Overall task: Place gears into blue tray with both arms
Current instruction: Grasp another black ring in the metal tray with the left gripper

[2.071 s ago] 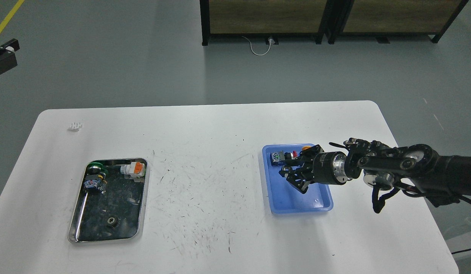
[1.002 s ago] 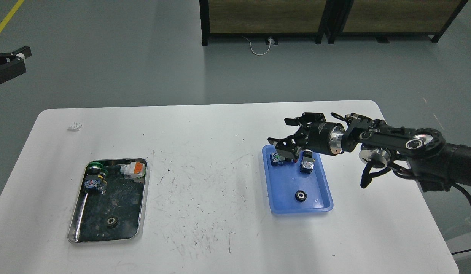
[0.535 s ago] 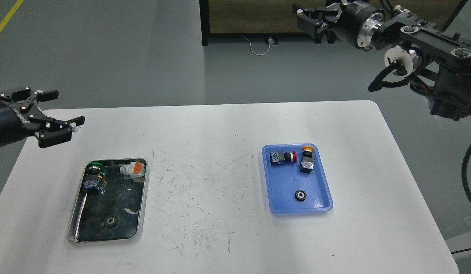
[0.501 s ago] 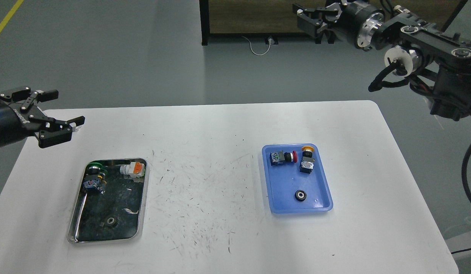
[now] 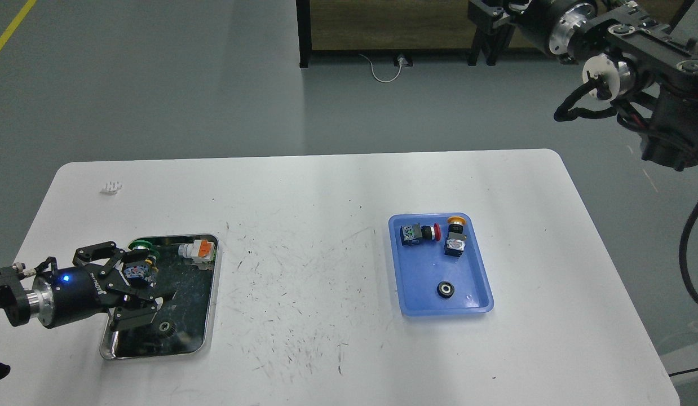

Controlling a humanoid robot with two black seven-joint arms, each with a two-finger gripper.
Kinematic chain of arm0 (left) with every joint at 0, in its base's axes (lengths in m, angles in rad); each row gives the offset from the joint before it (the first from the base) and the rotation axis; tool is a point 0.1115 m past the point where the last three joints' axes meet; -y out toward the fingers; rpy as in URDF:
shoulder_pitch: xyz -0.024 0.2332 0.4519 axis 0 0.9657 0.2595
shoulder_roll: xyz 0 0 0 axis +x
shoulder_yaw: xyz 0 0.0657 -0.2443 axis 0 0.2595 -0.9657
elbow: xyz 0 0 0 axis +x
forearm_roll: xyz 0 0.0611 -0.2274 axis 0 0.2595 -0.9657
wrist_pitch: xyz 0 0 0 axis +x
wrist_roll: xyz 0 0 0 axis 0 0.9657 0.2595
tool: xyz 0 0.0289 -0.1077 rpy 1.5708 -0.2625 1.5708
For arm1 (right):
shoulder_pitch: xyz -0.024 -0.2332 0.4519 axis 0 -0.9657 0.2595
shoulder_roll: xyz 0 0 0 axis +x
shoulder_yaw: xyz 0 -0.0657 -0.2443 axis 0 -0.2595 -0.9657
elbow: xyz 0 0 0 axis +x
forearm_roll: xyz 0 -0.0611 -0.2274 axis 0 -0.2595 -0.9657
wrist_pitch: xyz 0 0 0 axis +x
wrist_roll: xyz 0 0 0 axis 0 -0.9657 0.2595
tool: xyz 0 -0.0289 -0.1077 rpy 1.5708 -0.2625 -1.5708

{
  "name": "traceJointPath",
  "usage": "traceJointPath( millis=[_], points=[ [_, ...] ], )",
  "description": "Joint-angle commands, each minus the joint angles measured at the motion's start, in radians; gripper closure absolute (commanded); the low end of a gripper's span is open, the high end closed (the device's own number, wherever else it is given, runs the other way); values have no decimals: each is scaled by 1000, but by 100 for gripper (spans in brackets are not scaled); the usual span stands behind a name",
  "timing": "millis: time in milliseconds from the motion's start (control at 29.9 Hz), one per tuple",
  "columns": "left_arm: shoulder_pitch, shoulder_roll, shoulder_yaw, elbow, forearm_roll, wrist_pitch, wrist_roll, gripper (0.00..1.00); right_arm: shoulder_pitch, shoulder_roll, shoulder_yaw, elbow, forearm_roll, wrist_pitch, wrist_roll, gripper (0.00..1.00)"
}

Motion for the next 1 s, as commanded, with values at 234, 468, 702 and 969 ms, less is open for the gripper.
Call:
traceJointPath(
  millis=[234, 468, 702, 969],
  points=[
    [91, -30, 0, -3, -5, 74, 18, 2, -18, 27, 0, -17, -2, -2, 0, 14],
    [109, -59, 2, 6, -1, 114, 24, 2, -30, 56, 0, -25, -3, -22, 0, 13],
    [123, -89, 28, 12, 3, 175, 31, 4, -35, 61, 0, -30, -3, -22, 0, 13],
    [125, -90, 33, 14, 3, 186, 35, 13, -36, 62, 2, -33, -3, -22, 0, 13]
  ],
)
